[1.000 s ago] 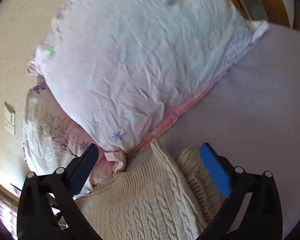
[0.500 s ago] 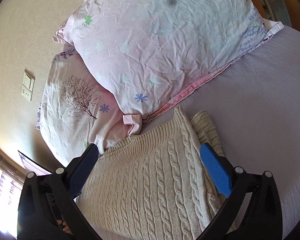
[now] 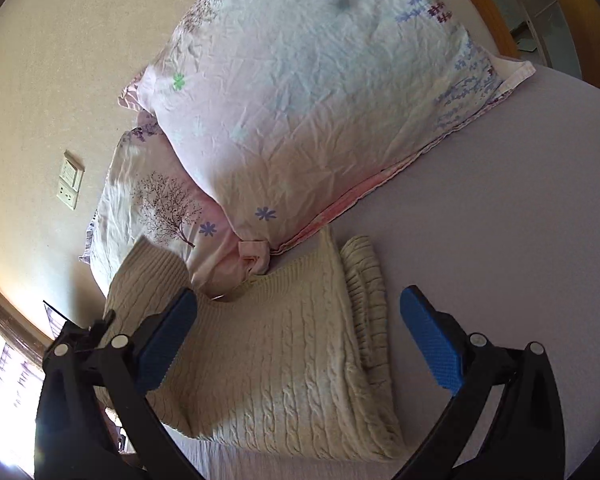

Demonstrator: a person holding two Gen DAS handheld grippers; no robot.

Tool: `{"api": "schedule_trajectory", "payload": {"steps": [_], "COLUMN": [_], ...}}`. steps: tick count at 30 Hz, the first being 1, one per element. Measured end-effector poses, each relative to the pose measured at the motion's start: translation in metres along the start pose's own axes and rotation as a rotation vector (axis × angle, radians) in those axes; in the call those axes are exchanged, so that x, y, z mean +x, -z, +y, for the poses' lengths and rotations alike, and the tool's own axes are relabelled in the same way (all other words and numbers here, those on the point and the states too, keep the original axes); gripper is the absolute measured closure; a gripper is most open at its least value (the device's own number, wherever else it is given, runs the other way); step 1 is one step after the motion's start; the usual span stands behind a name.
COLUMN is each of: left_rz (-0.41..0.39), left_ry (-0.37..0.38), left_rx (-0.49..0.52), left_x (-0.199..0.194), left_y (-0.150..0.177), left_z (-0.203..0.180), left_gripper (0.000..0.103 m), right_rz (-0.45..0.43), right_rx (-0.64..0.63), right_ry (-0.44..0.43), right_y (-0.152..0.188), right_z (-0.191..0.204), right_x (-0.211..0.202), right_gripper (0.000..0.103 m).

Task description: Fold small clothes

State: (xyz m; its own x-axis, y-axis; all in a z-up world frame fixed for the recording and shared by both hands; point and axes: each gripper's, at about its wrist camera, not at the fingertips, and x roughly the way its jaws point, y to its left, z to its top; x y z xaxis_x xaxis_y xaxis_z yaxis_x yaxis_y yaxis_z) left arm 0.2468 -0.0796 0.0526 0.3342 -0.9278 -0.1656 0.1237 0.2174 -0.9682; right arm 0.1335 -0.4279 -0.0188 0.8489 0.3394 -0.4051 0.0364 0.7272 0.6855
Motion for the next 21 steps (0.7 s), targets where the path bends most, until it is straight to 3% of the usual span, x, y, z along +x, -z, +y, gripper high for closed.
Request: {"api": "schedule_trajectory", "payload": {"steps": [3, 5, 7, 8, 9, 11, 13, 15, 16, 17, 19, 21], "left_rz": [0.196, 0.324, 0.288, 0.233, 0.174, 0.027, -0.042, -0.042, -0.021, 0.003, 0.045, 0.075], "left_ry": [0.009, 0.088, 0.11, 0.106, 0.08, -0.076, -0.267, -0.4, -0.448, -0.485, -0.527, -0.521], "left_rx": [-0.102, -0.17, -0.071, 0.01, 0.076, 0.192, 0.294, 0.324, 0.323, 0.318, 0.297, 0.262], "left_x": [0.091, 0.118, 0.099, 0.079, 0.058, 0.01, -0.018, -0.026, -0.027, -0.024, -0.015, -0.007], "left_y": [0.024, 0.034, 0.032, 0.026, 0.02, 0.011, 0.005, -0.002, -0.001, -0.001, -0.002, 0.001], "left_z": [0.017, 0.025, 0.01, -0.002, -0.01, -0.02, -0.021, -0.009, 0.0, 0.009, 0.026, 0.042], "left_gripper": [0.082, 0.082, 0.08, 0.065, 0.037, 0.02, 0.02, 0.02, 0.02, 0.02, 0.02, 0.02], "right_rz": [0.014, 0.049, 0.074, 0.09, 0.116, 0.165, 0.209, 0.264, 0.289, 0.288, 0.207, 0.188], "right_rx": [0.031, 0.032, -0.001, -0.014, -0.025, -0.056, -0.109, -0.133, -0.151, -0.176, -0.159, -0.09], "right_ry": [0.017, 0.014, -0.002, -0.01, -0.025, -0.018, 0.033, 0.062, 0.077, 0.135, 0.162, 0.12], "right_y": [-0.005, -0.009, -0.014, -0.015, -0.015, -0.015, -0.012, -0.005, -0.002, -0.003, -0.012, -0.021], "right_z": [-0.012, -0.016, -0.015, -0.014, -0.012, -0.006, 0.002, 0.006, 0.009, 0.011, 0.007, -0.002], "right_x": [-0.002, -0.003, -0.004, -0.003, 0.0, 0.01, 0.024, 0.042, 0.053, 0.062, 0.066, 0.067], "right_gripper": [0.002, 0.002, 0.002, 0.002, 0.002, 0.009, 0.019, 0.027, 0.052, 0.093, 0.093, 0.092]}}
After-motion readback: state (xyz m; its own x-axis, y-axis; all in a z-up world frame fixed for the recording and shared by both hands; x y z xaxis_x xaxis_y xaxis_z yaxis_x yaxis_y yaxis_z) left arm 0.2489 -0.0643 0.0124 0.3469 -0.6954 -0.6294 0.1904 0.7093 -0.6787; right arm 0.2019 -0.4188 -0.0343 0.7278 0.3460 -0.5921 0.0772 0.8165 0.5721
